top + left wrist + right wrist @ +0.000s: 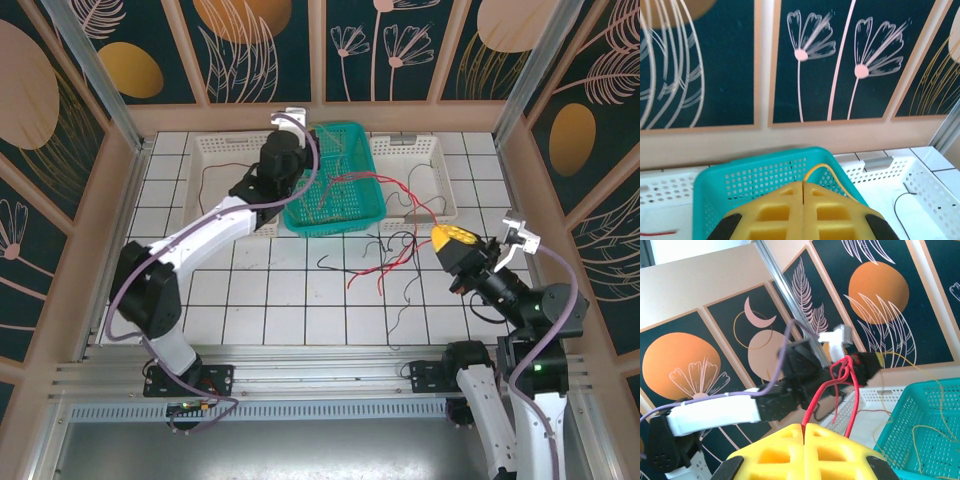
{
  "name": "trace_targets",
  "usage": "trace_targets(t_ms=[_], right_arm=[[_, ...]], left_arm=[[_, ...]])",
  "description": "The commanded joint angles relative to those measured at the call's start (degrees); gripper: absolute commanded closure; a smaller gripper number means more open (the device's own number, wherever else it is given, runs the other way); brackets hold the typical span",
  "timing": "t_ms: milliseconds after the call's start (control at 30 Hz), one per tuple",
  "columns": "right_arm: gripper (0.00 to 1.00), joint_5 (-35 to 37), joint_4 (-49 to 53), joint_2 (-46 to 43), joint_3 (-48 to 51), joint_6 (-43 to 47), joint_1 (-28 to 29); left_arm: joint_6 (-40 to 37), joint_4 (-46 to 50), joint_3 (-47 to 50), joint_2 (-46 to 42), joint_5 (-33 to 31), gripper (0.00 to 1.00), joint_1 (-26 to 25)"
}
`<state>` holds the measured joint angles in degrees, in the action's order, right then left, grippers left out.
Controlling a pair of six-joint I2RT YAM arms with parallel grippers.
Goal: Untangle the cables
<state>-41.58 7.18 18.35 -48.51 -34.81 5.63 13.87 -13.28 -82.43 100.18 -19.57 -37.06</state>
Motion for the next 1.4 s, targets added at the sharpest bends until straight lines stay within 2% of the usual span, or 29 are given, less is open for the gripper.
trace_targets(t_ms=[0,300,500,633,667,767,900,1033,1200,1367], right_arm=[[1.00,0.71,-0.27,-0.90,-2.30,0.57,0.43],[1.00,1.77,0.47,-0.95,-3.14,1.01,0.60],[1.00,2.77,0.50,-1.03,-3.02,1.15,0.76],[1.00,3.93,-0.01,-1.03,-2.64,0.84,0.85],[1.00,4.44,-0.13,-1.05,-2.50,0.72,0.81],[1.00,6.09,0.20,-1.03,-2.47,0.44,0.82],[1.00,7.13,0.21,-1.04,-2.26,-0.01,0.92],[1.00,7.61,0.27,-0.86,-1.98,-0.59,0.95],[1.00,7.41,0.33,-0.21,-1.47,-1.20,0.96],[1.00,6.87,-1.16,0.45,1.78,-1.58,1.01]], left_arm=[[3.01,-3.43,-3.16,4.41,1.64,1.00,0.49],[8.40,-3.24,-4.74,13.68,2.04,1.00,1.08],[12.89,-4.91,-0.41,14.80,5.38,1.00,3.06],[13.10,-4.37,-0.22,15.11,7.04,0.99,3.40],[13.03,-4.15,-0.22,15.10,7.10,0.92,3.55],[12.90,-3.57,-0.58,14.64,7.51,0.82,3.70],[12.49,-2.28,-1.38,14.33,8.63,0.53,4.01],[11.62,-0.18,-2.91,13.85,8.56,0.45,4.41],[12.24,1.08,-3.49,10.91,8.09,0.20,5.66],[16.94,3.29,-2.08,4.41,12.34,0.06,6.96]])
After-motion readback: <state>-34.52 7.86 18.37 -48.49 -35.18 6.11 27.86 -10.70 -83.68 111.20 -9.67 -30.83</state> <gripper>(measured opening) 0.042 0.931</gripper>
